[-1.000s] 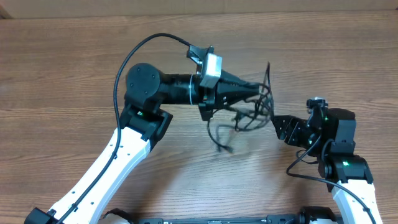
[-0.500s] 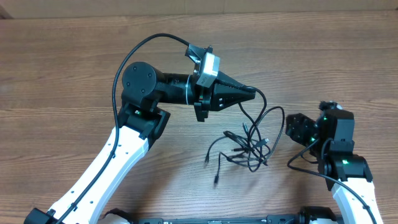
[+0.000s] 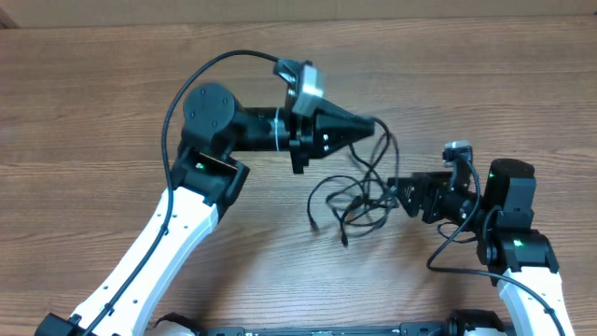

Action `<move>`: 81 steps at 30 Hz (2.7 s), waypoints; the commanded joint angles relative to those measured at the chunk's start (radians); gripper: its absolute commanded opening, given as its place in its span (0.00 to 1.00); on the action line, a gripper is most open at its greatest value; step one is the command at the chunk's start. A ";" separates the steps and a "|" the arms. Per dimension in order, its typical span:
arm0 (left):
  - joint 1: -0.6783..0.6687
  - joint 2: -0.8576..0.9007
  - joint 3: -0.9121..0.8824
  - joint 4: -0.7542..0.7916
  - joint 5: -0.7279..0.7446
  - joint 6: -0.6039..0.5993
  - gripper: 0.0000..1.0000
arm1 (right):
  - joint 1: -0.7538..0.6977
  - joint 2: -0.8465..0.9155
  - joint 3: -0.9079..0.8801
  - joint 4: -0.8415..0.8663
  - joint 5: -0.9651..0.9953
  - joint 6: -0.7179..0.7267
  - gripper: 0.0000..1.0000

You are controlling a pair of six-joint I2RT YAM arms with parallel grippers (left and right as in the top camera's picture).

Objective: Untangle cables

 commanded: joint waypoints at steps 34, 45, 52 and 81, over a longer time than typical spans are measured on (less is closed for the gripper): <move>-0.106 -0.002 0.016 -0.058 -0.243 -0.089 0.04 | -0.004 0.046 0.004 0.027 -0.395 -0.246 1.00; -0.167 -0.002 0.016 0.012 -0.247 -0.116 0.04 | 0.003 0.092 0.004 0.044 -0.392 -0.246 1.00; -0.227 0.000 0.016 0.012 -0.280 -0.105 0.04 | 0.050 0.092 0.004 0.100 -0.416 -0.237 0.99; -0.140 0.000 0.016 -0.490 -0.497 0.144 0.95 | 0.057 0.092 0.004 0.389 -0.381 0.236 0.04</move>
